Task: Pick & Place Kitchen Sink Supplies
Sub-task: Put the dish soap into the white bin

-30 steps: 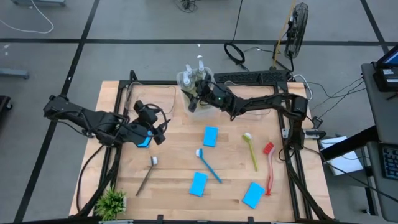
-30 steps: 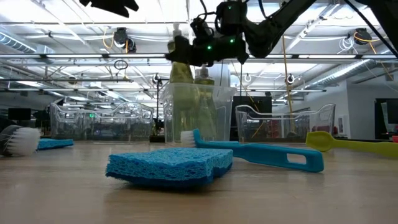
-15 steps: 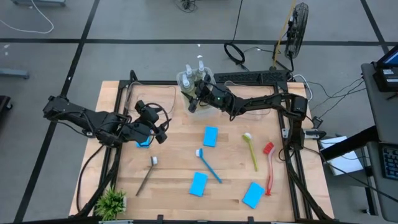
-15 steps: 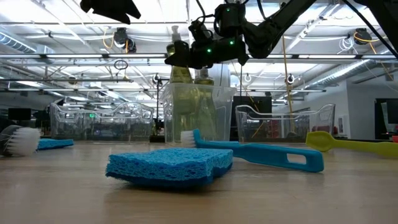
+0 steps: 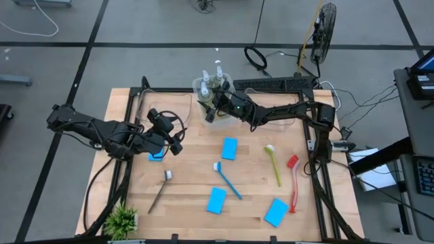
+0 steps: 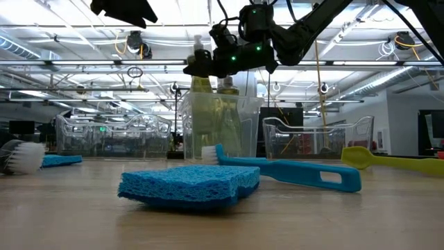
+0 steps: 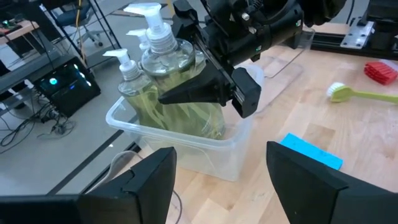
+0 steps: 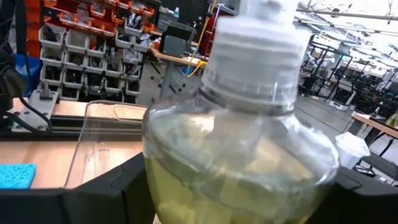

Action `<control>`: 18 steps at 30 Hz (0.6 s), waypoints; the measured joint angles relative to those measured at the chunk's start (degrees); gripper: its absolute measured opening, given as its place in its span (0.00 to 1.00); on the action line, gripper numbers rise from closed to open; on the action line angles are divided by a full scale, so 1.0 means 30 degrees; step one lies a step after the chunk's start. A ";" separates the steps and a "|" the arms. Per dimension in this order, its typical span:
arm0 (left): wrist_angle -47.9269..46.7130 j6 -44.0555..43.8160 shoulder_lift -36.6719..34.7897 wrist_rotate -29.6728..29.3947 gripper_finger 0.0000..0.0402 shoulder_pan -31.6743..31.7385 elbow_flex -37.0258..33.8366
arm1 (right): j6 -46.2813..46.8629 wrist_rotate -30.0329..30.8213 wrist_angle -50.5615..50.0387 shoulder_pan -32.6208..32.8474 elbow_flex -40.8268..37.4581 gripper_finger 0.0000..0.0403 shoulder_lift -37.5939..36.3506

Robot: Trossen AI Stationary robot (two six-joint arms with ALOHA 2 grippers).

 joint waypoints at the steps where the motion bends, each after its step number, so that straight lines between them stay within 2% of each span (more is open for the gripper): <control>1: 0.0005 0.0000 0.0000 0.0000 0.62 0.0000 0.0000 | -0.0005 0.0006 0.0000 0.0000 0.0000 0.70 0.0000; 11: 0.0450 0.0333 0.0000 0.0000 0.67 0.0000 0.0000 | -0.0984 0.0049 0.0022 0.0000 0.0000 0.74 0.0000; 18: 0.1003 0.1061 0.0007 0.0007 0.65 0.0000 0.0000 | -0.1058 0.0119 0.0227 0.0000 0.0041 0.74 -0.0030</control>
